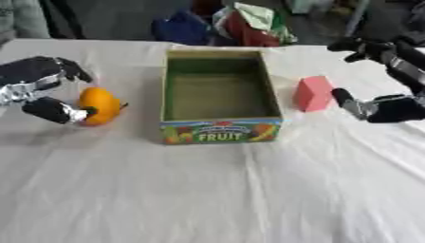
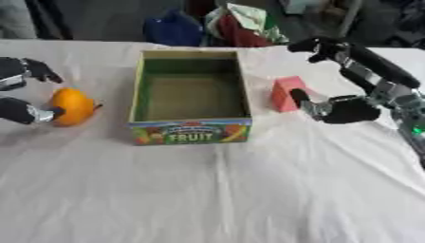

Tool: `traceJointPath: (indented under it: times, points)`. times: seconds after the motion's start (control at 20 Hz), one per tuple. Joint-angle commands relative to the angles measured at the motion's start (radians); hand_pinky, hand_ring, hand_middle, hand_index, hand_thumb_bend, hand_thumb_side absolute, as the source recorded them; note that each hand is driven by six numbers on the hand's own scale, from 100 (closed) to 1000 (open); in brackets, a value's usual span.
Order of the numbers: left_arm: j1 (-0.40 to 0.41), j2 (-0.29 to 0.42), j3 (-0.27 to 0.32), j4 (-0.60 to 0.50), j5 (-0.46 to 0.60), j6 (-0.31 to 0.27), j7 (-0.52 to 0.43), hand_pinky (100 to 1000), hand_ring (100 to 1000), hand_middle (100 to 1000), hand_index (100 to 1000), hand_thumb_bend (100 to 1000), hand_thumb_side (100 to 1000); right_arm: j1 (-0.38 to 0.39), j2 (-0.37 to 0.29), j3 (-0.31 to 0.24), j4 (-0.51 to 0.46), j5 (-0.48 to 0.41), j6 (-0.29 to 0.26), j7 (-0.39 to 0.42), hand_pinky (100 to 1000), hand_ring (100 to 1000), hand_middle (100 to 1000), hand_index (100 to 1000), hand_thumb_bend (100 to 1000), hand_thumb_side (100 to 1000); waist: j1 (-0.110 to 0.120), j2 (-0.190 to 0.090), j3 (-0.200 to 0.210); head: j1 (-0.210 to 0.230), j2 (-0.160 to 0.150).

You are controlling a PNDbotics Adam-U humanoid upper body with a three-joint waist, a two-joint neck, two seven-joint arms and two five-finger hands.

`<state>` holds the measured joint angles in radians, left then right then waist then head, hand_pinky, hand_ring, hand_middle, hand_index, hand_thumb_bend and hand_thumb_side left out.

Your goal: Pick up objects on the table and place them in the box.

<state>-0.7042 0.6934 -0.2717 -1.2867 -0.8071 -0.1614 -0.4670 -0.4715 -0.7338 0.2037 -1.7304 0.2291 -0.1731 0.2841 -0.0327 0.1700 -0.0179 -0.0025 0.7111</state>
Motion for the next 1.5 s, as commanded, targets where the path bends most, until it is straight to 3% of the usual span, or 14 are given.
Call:
traceJointPath:
  times: [0.05, 0.55, 0.85, 1.3, 1.5]
  points:
    - [-0.029, 0.004, -0.002, 0.017, -0.024, -0.01, 0.004, 818, 781, 761, 846, 358, 579, -0.015, -0.014, -0.009, -0.003, -0.007, -0.002, 0.001, 854, 950, 884, 936, 162, 275, 0.002, -0.018, -0.002, 0.003, 0.003]
    - [-0.045, -0.031, -0.007, 0.096, -0.091, -0.035, 0.003, 800, 756, 743, 838, 295, 554, -0.015, -0.01, -0.01, 0.001, -0.01, -0.002, 0.001, 854, 949, 884, 936, 150, 283, 0.003, -0.018, -0.009, 0.002, 0.006]
    - [-0.047, -0.037, -0.005, 0.116, -0.145, -0.048, 0.015, 731, 688, 689, 823, 129, 485, -0.014, -0.008, -0.009, 0.004, -0.011, -0.003, 0.002, 854, 949, 883, 936, 134, 286, 0.004, -0.017, -0.011, 0.001, 0.008]
    - [-0.045, -0.034, 0.003, 0.11, -0.253, -0.069, 0.094, 554, 489, 518, 739, 100, 376, -0.015, -0.008, -0.009, 0.007, -0.012, -0.002, -0.001, 853, 949, 883, 937, 100, 299, 0.007, -0.018, -0.013, -0.002, 0.009]
    - [-0.046, -0.025, 0.009, 0.075, -0.293, -0.076, 0.143, 459, 394, 414, 643, 100, 405, -0.015, -0.008, -0.01, 0.008, -0.013, -0.002, -0.002, 854, 949, 883, 937, 100, 304, 0.007, -0.02, -0.013, -0.003, 0.008]
